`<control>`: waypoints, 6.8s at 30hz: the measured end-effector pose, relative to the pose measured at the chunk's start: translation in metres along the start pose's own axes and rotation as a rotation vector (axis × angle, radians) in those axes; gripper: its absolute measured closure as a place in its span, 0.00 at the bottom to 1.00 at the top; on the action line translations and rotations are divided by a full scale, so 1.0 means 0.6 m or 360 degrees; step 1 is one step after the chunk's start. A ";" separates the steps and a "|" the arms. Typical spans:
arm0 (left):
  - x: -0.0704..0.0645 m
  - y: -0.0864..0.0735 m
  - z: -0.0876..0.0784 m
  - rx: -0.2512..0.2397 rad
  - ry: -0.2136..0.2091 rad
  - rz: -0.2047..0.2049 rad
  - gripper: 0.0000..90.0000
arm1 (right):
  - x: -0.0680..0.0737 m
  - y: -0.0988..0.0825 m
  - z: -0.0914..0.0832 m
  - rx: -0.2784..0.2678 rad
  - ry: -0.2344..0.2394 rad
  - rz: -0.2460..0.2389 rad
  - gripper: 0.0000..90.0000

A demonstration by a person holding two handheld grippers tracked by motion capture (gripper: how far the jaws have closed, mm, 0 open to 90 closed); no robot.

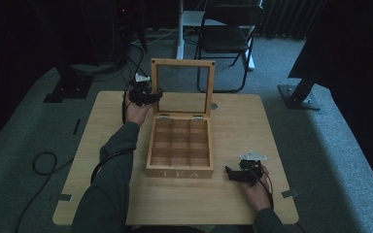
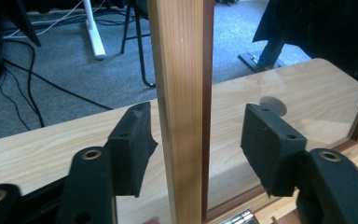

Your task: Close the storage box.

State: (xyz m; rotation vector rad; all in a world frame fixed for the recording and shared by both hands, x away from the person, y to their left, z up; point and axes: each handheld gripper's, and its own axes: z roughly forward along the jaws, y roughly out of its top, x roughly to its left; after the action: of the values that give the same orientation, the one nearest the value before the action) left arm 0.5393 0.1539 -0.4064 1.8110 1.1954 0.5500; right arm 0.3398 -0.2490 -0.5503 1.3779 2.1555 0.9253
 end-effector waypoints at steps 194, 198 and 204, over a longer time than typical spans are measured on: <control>-0.112 -0.123 -0.234 -0.0148 -0.0228 0.0123 0.31 | 0.002 -0.002 -0.002 -0.0003 0.0002 -0.0004 0.14; -0.112 -0.129 -0.235 -0.0147 -0.0236 0.0111 0.31 | 0.002 -0.002 -0.002 -0.0003 0.0002 -0.0004 0.14; -0.113 -0.134 -0.235 -0.0136 -0.0240 0.0106 0.31 | 0.002 -0.002 -0.002 -0.0002 0.0002 -0.0004 0.14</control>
State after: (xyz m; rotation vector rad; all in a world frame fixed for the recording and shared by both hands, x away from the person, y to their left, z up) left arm 0.3641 0.1660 -0.3941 1.7910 0.9984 0.4855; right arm 0.3378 -0.2489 -0.5504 1.3742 2.1564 0.9270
